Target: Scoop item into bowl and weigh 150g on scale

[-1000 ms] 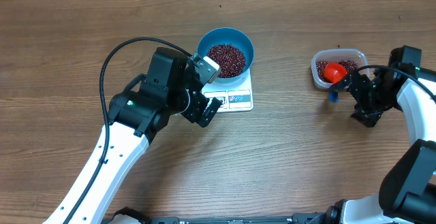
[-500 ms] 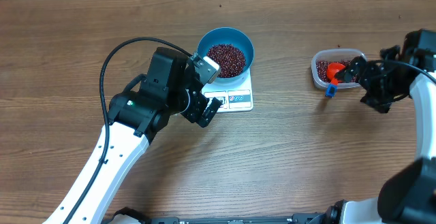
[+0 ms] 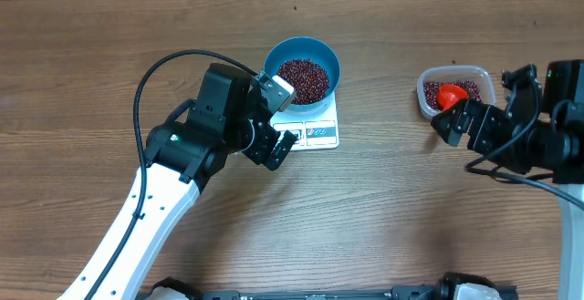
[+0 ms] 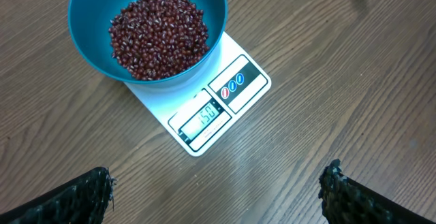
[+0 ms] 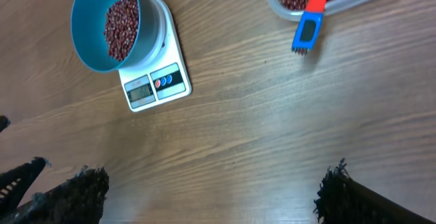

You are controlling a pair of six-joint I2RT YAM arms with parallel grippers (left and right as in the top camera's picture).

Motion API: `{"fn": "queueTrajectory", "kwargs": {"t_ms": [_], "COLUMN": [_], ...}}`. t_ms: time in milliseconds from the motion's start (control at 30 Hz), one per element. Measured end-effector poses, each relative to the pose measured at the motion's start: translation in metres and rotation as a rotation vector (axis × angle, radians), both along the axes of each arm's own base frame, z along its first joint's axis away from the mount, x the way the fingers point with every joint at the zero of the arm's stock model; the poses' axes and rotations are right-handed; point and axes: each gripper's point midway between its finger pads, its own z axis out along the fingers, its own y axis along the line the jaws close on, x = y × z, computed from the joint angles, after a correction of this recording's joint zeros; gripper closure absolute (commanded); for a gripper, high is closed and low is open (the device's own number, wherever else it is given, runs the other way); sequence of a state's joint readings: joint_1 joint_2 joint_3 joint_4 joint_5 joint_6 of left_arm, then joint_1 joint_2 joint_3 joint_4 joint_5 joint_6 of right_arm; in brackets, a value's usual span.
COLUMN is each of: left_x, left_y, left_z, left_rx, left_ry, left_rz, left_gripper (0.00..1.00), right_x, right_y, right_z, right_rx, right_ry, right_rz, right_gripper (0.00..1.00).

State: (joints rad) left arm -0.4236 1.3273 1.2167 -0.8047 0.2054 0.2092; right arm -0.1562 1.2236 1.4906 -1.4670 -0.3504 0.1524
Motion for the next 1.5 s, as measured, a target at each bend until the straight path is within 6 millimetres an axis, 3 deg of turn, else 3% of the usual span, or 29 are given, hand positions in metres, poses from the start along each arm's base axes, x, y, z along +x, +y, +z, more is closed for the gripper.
{"fn": "queueTrajectory", "kwargs": {"t_ms": [400, 467, 533, 600, 667, 800, 967, 1300, 1500], "left_x": [0.0, 0.0, 0.0, 0.0, 0.0, 0.0, 0.0, 0.0, 0.0], "left_y": [0.0, 0.0, 0.0, 0.0, 0.0, 0.0, 0.0, 0.0, 0.0], "left_z": [0.0, 0.0, 0.0, 0.0, 0.0, 0.0, 0.0, 0.0, 0.0], "left_rx": [0.0, 0.0, 0.0, 0.0, 0.0, 0.0, 0.001, 0.001, 0.001], "left_ry": [0.001, 0.001, 0.001, 0.001, -0.001, 0.001, 0.002, 0.002, 0.002], "left_rz": [0.0, 0.0, 0.0, 0.0, 0.0, 0.0, 0.0, 0.0, 0.0], "left_gripper": [0.01, 0.01, 0.0, 0.0, 0.0, 0.0, 0.0, 0.0, 0.0], "right_x": [-0.001, 0.007, 0.025, 0.03, 0.028, 0.021, 0.003, -0.008, -0.004], "right_y": [-0.002, -0.003, -0.004, 0.002, 0.008, 0.015, 0.008, 0.009, 0.009], "right_z": [-0.001, 0.002, 0.01, 0.015, 0.02, 0.057, 0.072, 0.031, -0.019], "right_rx": [-0.016, -0.024, -0.051, -0.084, -0.103, -0.173, -0.223, -0.239, -0.242], "right_ry": [0.006, -0.032, -0.144, -0.255, -0.332, -0.66, -0.889, -1.167, -1.168], "right_rz": [0.0, 0.005, 0.016, 0.044, 0.061, 0.064, 0.009, -0.058, -0.064], "right_gripper": [0.0, 0.0, 0.0, 0.0, 0.0, 0.0, 0.0, 0.0, 0.0]}}
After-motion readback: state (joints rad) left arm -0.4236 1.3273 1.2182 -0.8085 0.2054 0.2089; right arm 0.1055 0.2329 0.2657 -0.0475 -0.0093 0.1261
